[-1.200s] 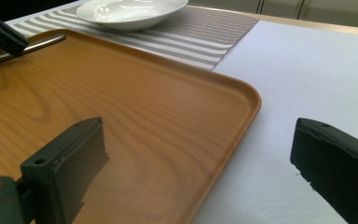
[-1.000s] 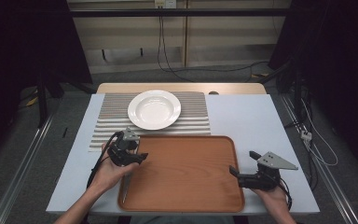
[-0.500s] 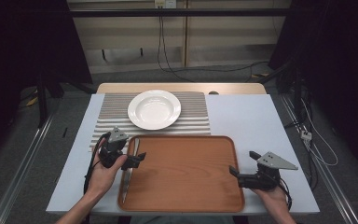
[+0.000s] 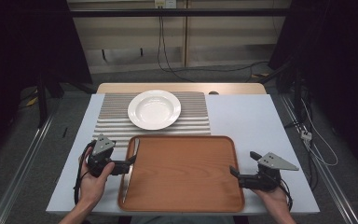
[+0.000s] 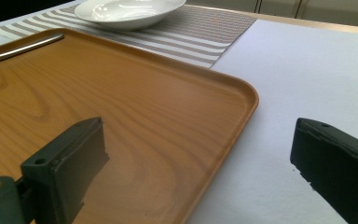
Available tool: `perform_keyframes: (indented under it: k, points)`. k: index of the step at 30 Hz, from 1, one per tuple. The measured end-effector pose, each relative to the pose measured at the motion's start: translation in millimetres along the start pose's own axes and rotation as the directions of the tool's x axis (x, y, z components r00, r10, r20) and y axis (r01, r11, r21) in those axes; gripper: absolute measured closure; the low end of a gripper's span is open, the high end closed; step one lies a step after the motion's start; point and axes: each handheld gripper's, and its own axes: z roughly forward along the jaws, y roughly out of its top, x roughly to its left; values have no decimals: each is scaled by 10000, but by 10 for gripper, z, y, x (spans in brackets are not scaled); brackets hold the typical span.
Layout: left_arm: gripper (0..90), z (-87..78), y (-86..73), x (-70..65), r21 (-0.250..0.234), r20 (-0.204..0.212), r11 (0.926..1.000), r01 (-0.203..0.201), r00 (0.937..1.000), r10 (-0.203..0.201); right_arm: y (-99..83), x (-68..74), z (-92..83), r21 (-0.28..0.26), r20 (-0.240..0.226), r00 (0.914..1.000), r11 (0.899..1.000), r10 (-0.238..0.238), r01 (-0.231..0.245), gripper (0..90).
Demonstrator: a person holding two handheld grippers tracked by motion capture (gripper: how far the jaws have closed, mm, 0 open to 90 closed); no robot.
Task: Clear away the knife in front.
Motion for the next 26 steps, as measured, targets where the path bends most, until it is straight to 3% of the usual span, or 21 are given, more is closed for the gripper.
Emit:
perform_keyframes:
  k: [4, 7, 11, 15, 17, 26]
  points:
    - [71, -32, -81, 8, -3, -48, 9999, 122, 9999, -122, 0, 0, 3, 14, 19, 10000, 10000, 0, 0, 32]
    - [71, -65, -130, 0, 3, -327, 10000, -3, 9995, 3, -1, 4, 3, 28, 25, 10000, 10000, -5, 5, 32]
    - [70, -95, -197, 20, -162, -289, 9989, 440, 9986, -445, -2, -3, -2, 13, 46, 10000, 10000, 32, -32, 32]
    - [69, -114, -261, 15, -226, -132, 9985, 494, 9987, -497, 0, 4, -6, -3, 42, 10000, 10000, -1, 1, 32]
    - [69, -124, -274, 12, -139, -172, 9994, 320, 9993, -322, 0, 5, -15, -12, 33, 10000, 10000, -44, 44, 32]
    - [68, -109, -268, 46, -191, -535, 9980, 595, 9967, -604, -2, -6, -20, -28, 76, 10000, 10000, 26, -26, 32]
